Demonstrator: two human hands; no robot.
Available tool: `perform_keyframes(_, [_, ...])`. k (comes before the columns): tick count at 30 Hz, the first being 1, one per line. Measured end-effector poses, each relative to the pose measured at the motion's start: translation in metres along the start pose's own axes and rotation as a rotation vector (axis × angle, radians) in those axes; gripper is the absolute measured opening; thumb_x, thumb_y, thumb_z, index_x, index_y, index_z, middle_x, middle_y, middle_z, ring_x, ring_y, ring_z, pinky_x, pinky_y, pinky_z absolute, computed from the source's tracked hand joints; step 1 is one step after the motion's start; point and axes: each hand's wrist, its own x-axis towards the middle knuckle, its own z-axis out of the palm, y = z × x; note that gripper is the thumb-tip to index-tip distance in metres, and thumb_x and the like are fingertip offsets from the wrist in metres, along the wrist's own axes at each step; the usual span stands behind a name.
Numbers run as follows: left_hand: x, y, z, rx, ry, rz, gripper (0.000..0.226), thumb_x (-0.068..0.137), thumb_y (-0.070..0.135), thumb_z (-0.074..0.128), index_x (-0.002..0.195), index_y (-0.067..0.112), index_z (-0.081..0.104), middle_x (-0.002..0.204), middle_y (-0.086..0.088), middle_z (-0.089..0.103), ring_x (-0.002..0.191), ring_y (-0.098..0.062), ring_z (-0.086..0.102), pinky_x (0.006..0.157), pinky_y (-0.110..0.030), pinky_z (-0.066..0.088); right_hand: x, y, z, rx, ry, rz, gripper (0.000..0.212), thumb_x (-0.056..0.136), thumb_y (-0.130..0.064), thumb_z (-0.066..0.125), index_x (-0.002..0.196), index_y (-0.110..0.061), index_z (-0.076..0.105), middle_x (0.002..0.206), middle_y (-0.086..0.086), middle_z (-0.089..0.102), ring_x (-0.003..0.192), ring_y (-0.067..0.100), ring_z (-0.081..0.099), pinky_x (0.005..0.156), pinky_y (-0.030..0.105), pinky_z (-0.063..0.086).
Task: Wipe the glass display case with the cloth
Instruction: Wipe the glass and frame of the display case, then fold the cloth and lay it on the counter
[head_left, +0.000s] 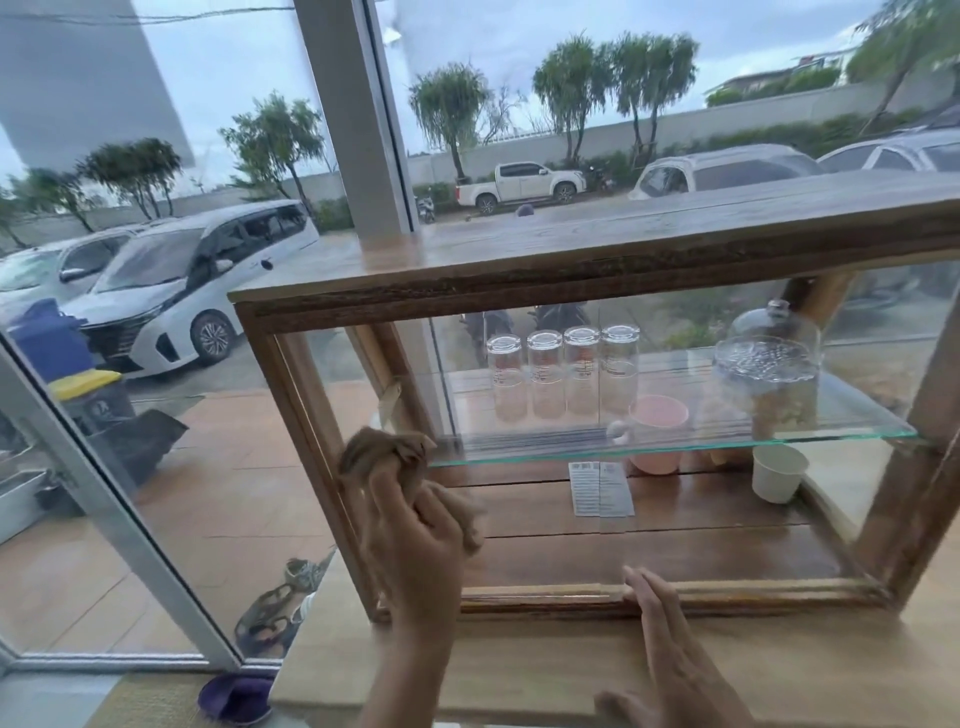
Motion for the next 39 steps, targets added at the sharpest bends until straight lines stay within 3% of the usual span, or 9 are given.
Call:
perform_keyframes(3, [-0.060, 0.017, 0.015, -0.128, -0.331, -0.012, 0.023, 0.085, 0.010, 0.047, 0.107, 0.018, 0.051, 0.093, -0.005, 0.067, 0.082, -0.025, 0.059, 0.064, -0.023, 0.039, 0.000, -0.004, -0.004, 0.031, -0.010, -0.019, 0.112, 0.063, -0.075, 0.066, 0.148, -0.019, 0.018, 0.145, -0.007, 0.026, 0.130, -0.009, 0.031, 0.101, 0.001, 0.024])
perform_keyframes(8, [-0.059, 0.060, 0.011, -0.493, -0.402, -0.144, 0.029, 0.092, 0.004, 0.060, 0.103, 0.029, 0.051, 0.098, 0.028, 0.062, 0.088, 0.005, 0.059, 0.078, -0.007, 0.042, -0.003, -0.010, -0.015, 0.053, -0.001, -0.063, 0.105, 0.065, -0.057, 0.074, 0.144, -0.036, 0.008, 0.147, -0.024, 0.007, 0.135, -0.005, 0.025, 0.101, 0.001, 0.021])
perform_keyframes(12, [-0.053, 0.065, 0.011, -0.728, -0.363, -0.360, 0.015, 0.092, 0.022, 0.062, 0.105, 0.025, 0.054, 0.094, 0.016, 0.065, 0.086, -0.009, 0.061, 0.077, -0.019, 0.047, -0.020, -0.032, -0.055, 0.210, 0.270, 0.059, 0.076, 0.073, -0.026, 0.074, 0.136, -0.041, 0.035, 0.130, -0.022, 0.046, 0.118, 0.001, 0.052, 0.092, 0.010, 0.042])
perform_keyframes(15, [-0.061, 0.076, 0.015, -0.770, -0.385, -0.407, 0.013, 0.097, 0.016, 0.060, 0.108, 0.021, 0.055, 0.094, 0.017, 0.064, 0.086, -0.008, 0.060, 0.077, -0.017, 0.046, -0.024, -0.056, -0.102, 0.324, 0.521, 0.155, 0.047, 0.083, -0.014, 0.072, 0.122, -0.033, 0.054, 0.110, -0.008, 0.065, 0.105, 0.007, 0.063, 0.089, 0.014, 0.047])
perform_keyframes(20, [-0.087, 0.114, 0.018, -0.850, -0.483, -0.376, 0.009, 0.100, 0.014, 0.053, 0.108, 0.018, 0.055, 0.088, 0.017, 0.065, 0.077, -0.004, 0.060, 0.069, -0.017, 0.046, -0.027, -0.087, -0.156, 0.542, 0.397, 0.229, 0.031, 0.085, -0.031, 0.069, 0.115, -0.031, 0.062, 0.109, -0.011, 0.067, 0.105, 0.007, 0.063, 0.085, 0.017, 0.051])
perform_keyframes(24, [-0.112, 0.153, 0.026, -0.935, -0.616, -0.393, 0.010, 0.099, 0.030, 0.045, 0.100, 0.028, 0.055, 0.085, 0.012, 0.064, 0.077, -0.014, 0.059, 0.070, -0.036, 0.051, -0.037, -0.089, -0.183, 0.671, 0.267, 0.293, 0.031, 0.084, -0.031, 0.068, 0.115, -0.028, 0.066, 0.104, -0.010, 0.072, 0.099, 0.004, 0.067, 0.080, 0.017, 0.052])
perform_keyframes(32, [-0.150, 0.232, 0.060, -1.090, -0.847, -0.536, 0.010, 0.095, 0.024, 0.058, 0.088, 0.018, 0.062, 0.077, -0.012, 0.064, 0.071, -0.020, 0.058, 0.065, -0.035, 0.048, -0.071, -0.029, -0.248, 0.709, 0.341, 0.442, 0.046, 0.067, -0.043, 0.079, 0.109, -0.028, 0.068, 0.102, -0.004, 0.075, 0.098, 0.014, 0.069, 0.088, 0.039, 0.055])
perform_keyframes(35, [-0.167, 0.256, 0.078, -1.104, -0.946, -0.652, 0.017, 0.094, 0.027, 0.061, 0.087, 0.012, 0.063, 0.079, -0.028, 0.062, 0.069, -0.029, 0.057, 0.064, -0.040, 0.047, -0.085, 0.003, -0.269, 0.646, 0.386, 0.504, 0.040, 0.068, -0.028, 0.086, 0.104, -0.026, 0.068, 0.100, -0.012, 0.074, 0.093, 0.009, 0.070, 0.084, 0.034, 0.056])
perform_keyframes(39, [-0.184, 0.283, 0.099, -1.126, -0.991, -0.865, 0.019, 0.096, 0.026, 0.062, 0.083, 0.013, 0.067, 0.085, -0.020, 0.067, 0.079, -0.028, 0.061, 0.077, -0.043, 0.049, -0.100, 0.045, -0.291, 0.680, 0.389, 0.511, 0.020, 0.082, -0.003, 0.072, 0.091, -0.021, 0.074, 0.088, -0.002, 0.077, 0.084, 0.013, 0.072, 0.077, 0.029, 0.056])
